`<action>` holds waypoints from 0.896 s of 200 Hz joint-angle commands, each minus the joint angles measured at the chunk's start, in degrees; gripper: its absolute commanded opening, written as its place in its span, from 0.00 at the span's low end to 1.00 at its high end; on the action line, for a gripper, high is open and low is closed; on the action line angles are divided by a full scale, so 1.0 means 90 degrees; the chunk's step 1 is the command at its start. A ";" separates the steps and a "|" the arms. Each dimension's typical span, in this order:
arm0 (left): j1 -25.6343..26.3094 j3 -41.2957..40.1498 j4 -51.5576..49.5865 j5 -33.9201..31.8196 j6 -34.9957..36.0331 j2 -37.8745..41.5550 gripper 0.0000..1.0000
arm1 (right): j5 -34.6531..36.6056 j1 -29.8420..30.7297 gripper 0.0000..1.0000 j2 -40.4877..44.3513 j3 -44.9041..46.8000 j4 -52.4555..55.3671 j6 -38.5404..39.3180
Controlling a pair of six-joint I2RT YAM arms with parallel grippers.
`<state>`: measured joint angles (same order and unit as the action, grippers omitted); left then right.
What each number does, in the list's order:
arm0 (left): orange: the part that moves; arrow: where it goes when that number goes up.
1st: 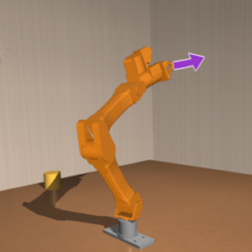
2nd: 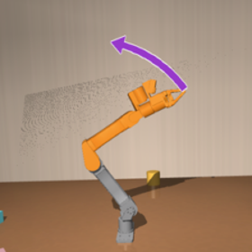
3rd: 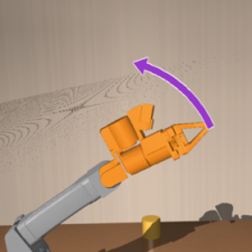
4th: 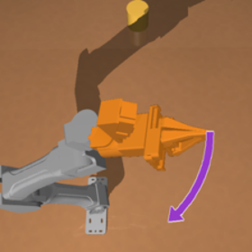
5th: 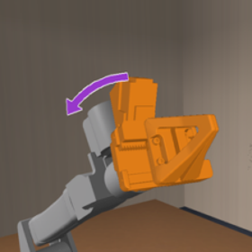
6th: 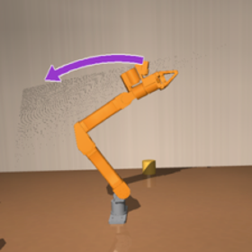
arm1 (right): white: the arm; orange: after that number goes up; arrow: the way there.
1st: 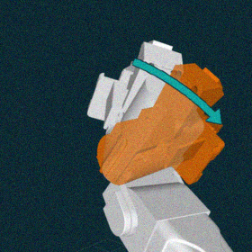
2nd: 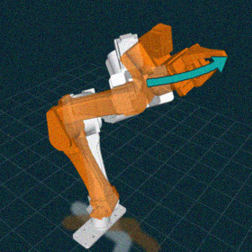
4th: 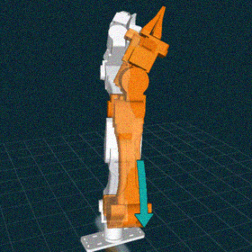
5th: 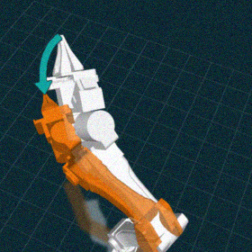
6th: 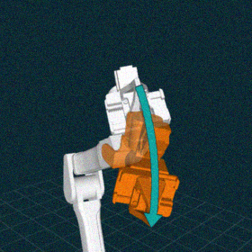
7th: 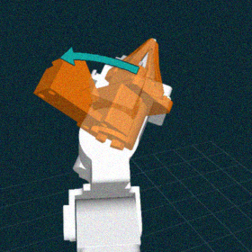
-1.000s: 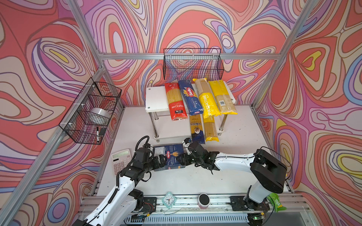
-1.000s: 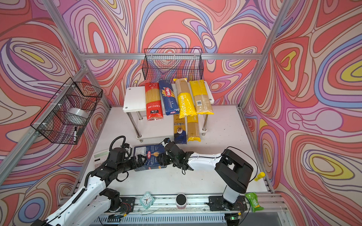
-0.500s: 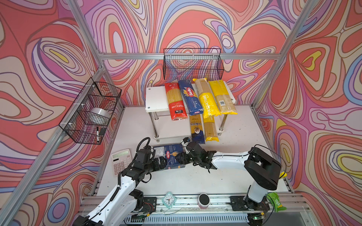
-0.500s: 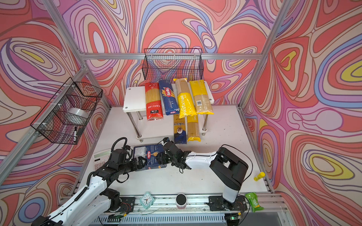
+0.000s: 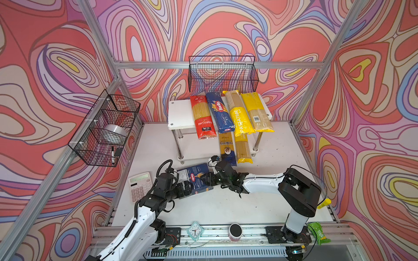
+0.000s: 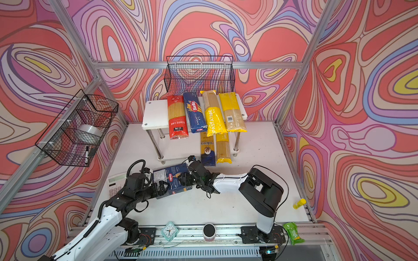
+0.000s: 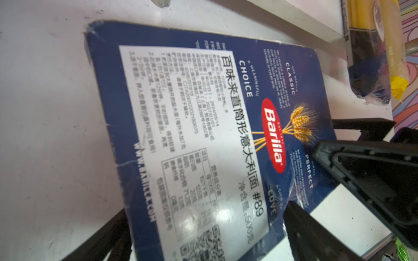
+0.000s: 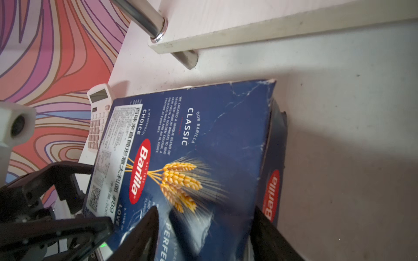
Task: Arrange pasta packages on shelves
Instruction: Pick up the pasta box from the center of the table.
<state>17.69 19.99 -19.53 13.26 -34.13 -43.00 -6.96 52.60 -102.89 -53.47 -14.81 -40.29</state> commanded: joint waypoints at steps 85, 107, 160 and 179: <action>0.0281 0.0997 0.0864 0.0705 0.0115 -0.0038 1.00 | -0.0978 0.0239 0.63 0.0437 -0.0190 -0.1186 -0.0231; 0.0316 0.1001 0.1048 0.0721 0.0032 -0.0031 1.00 | -0.0898 0.0241 0.63 0.0567 -0.0200 -0.1094 -0.0118; 0.0396 0.1255 0.1106 0.0720 0.0048 -0.0134 1.00 | -0.0896 0.0246 0.63 0.0729 -0.0337 -0.0947 0.0157; 0.0413 0.1299 0.1125 0.0722 0.0041 -0.0105 1.00 | -0.0906 0.0245 0.63 0.0757 -0.0353 -0.0935 0.0195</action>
<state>19.22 26.72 -21.26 11.44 -33.76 -44.88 -5.96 52.14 -98.54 -53.47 -15.79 -39.70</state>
